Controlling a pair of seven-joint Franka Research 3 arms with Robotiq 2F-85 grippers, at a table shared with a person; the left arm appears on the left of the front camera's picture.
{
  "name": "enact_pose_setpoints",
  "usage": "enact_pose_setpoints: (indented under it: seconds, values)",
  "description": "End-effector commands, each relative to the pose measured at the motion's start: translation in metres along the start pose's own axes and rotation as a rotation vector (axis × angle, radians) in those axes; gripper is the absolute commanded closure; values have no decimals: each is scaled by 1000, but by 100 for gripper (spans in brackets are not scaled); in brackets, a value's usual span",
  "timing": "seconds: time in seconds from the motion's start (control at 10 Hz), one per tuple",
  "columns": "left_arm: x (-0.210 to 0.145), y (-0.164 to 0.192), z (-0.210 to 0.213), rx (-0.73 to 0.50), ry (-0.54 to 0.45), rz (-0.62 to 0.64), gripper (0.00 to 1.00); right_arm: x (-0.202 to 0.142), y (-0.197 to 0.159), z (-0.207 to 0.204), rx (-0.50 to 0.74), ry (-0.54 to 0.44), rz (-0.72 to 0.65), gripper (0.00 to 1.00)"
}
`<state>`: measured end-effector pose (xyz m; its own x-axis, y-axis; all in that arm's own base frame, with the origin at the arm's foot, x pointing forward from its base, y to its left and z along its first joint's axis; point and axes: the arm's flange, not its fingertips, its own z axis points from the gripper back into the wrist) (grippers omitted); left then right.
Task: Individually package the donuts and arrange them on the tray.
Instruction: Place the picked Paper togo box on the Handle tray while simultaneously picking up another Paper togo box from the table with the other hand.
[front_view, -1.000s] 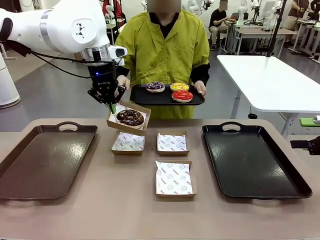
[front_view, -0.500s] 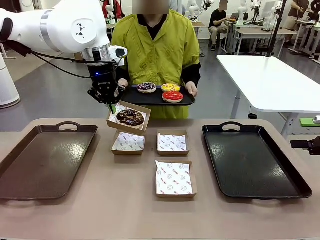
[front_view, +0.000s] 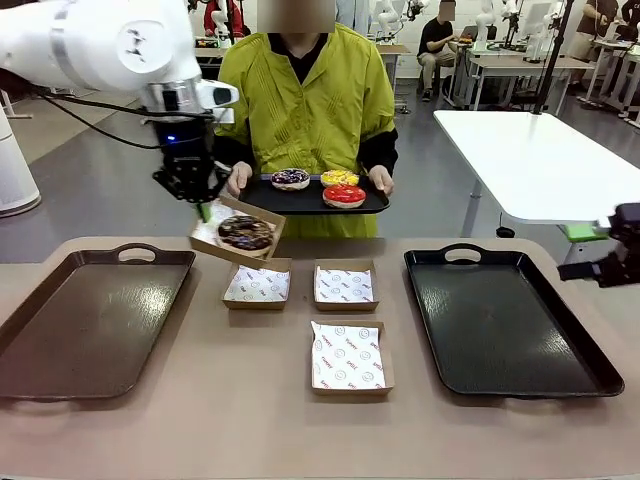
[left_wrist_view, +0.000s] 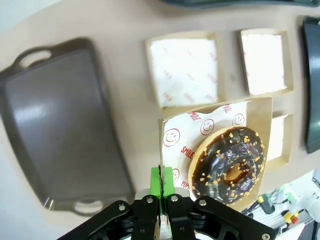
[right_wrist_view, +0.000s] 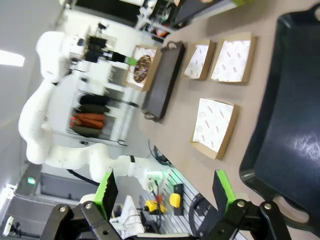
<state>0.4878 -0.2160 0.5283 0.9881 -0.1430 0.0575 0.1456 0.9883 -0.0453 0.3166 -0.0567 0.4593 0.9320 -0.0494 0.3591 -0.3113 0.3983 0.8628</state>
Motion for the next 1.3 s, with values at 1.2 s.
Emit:
enact_pose_setpoints:
  seconds: [1.2]
  values:
    - [-138, 133, -50, 54, 55, 84, 99, 64, 85, -238, -438, 322, -9, 0]
